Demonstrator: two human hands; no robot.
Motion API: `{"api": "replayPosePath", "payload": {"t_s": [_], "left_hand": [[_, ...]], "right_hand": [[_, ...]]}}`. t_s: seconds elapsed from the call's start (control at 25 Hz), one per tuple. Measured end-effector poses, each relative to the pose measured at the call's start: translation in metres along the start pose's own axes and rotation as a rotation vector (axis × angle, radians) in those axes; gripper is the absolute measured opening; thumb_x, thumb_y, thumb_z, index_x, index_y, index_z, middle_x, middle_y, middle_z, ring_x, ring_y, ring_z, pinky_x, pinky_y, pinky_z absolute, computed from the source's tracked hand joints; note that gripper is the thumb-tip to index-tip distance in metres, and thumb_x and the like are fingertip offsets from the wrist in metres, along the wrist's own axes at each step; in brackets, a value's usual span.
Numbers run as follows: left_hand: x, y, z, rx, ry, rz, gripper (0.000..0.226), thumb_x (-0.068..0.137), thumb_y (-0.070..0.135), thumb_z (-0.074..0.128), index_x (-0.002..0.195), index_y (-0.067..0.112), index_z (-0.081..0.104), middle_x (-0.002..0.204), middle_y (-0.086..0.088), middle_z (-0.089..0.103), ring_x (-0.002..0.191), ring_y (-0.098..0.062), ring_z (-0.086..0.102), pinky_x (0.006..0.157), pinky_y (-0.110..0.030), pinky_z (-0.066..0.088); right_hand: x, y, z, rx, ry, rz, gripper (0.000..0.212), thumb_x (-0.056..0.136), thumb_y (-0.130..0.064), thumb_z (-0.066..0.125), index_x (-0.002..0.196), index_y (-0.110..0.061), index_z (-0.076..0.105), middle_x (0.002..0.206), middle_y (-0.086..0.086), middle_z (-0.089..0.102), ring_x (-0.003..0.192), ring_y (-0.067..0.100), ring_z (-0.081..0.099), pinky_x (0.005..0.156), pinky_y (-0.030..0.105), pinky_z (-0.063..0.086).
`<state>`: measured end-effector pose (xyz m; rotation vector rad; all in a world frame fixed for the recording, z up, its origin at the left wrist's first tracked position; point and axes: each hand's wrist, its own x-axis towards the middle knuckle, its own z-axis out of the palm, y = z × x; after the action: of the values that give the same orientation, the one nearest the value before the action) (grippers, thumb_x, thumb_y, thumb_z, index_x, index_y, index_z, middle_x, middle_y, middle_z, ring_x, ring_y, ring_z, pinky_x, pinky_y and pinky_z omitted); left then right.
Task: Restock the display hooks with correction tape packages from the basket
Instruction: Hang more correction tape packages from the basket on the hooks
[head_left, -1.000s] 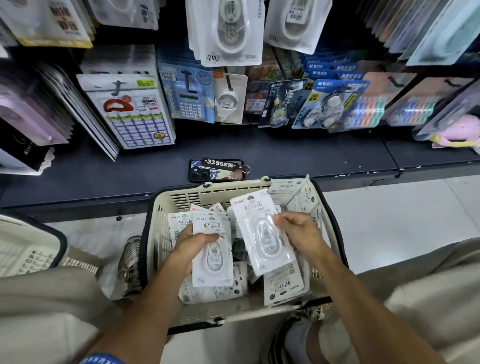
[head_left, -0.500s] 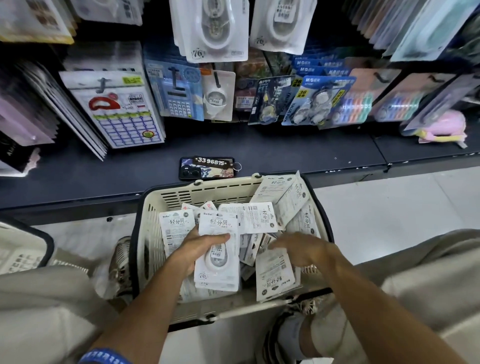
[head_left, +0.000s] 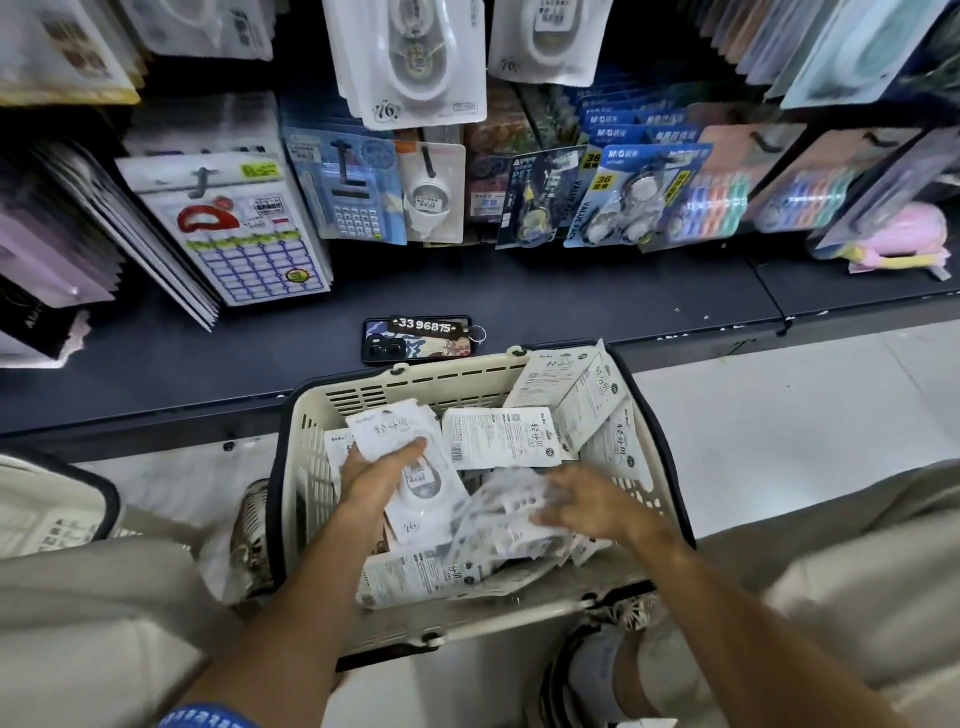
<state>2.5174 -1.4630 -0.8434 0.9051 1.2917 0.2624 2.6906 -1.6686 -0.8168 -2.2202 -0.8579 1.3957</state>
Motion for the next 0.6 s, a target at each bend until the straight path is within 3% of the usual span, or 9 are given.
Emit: {"api": "replayPosePath", "payload": {"t_s": [0.08,0.2,0.32,0.44,0.48,0.56,0.6], "left_hand": [[0.003,0.007,-0.004,-0.084,0.034,-0.022,0.046,0.074,0.019,0.090,0.110,0.025,0.062,0.105,-0.002,0.075,0.097,-0.027,0.071,0.093,-0.047,0.056],[-0.003,0.008,0.000,0.036,-0.078,-0.058,0.043,0.074,0.020,0.089,0.112,0.019,0.067,0.103,-0.011,0.078,0.093,-0.033,0.074,0.089,-0.051,0.058],[-0.016,0.007,0.017,0.087,-0.249,-0.123,0.039,0.081,0.019,0.082,0.118,0.011,0.072,0.098,-0.017,0.079,0.087,-0.037,0.077,0.087,-0.055,0.060],[-0.021,0.016,0.030,-0.003,-0.364,-0.208,0.041,0.085,0.040,0.076,0.114,0.012,0.077,0.104,-0.020,0.078,0.089,-0.039,0.077,0.079,-0.053,0.062],[-0.022,0.020,0.032,-0.013,-0.404,-0.224,0.046,0.083,0.048,0.076,0.112,0.013,0.078,0.107,-0.020,0.077,0.092,-0.039,0.076,0.079,-0.053,0.061],[-0.026,0.028,0.037,0.022,-0.438,-0.209,0.055,0.075,0.050,0.082,0.115,0.013,0.075,0.107,-0.018,0.078,0.096,-0.040,0.075,0.083,-0.055,0.061],[-0.028,0.031,0.041,0.043,-0.428,-0.180,0.059,0.071,0.045,0.086,0.118,0.013,0.072,0.104,-0.017,0.079,0.094,-0.040,0.076,0.079,-0.054,0.062]], "right_hand": [[-0.004,-0.001,-0.024,0.381,0.044,0.041,0.030,0.085,-0.014,0.077,0.114,-0.018,0.068,0.111,0.002,0.075,0.103,0.020,0.073,0.086,0.033,0.061],[-0.005,-0.010,-0.037,0.765,0.082,0.029,0.049,0.077,-0.015,0.080,0.123,-0.017,0.065,0.117,0.006,0.075,0.107,0.029,0.072,0.095,0.050,0.056],[0.002,-0.026,-0.023,0.994,0.042,0.004,0.042,0.088,-0.015,0.071,0.129,-0.018,0.063,0.119,0.010,0.074,0.109,0.032,0.071,0.095,0.049,0.056],[0.009,-0.041,-0.006,0.975,0.130,0.100,0.032,0.100,-0.021,0.060,0.132,-0.015,0.061,0.110,0.004,0.077,0.106,0.023,0.071,0.104,0.045,0.050],[0.010,-0.046,0.000,0.928,0.183,0.134,0.032,0.102,-0.024,0.057,0.132,-0.013,0.061,0.103,0.001,0.078,0.098,0.017,0.072,0.096,0.039,0.054],[0.006,-0.058,0.007,0.906,0.293,0.172,0.032,0.104,-0.035,0.053,0.124,-0.015,0.067,0.090,-0.001,0.078,0.077,0.014,0.068,0.064,0.030,0.055],[0.003,-0.063,0.006,0.919,0.328,0.170,0.036,0.102,-0.045,0.053,0.121,-0.018,0.068,0.090,-0.001,0.078,0.076,0.016,0.068,0.062,0.029,0.053]]}}
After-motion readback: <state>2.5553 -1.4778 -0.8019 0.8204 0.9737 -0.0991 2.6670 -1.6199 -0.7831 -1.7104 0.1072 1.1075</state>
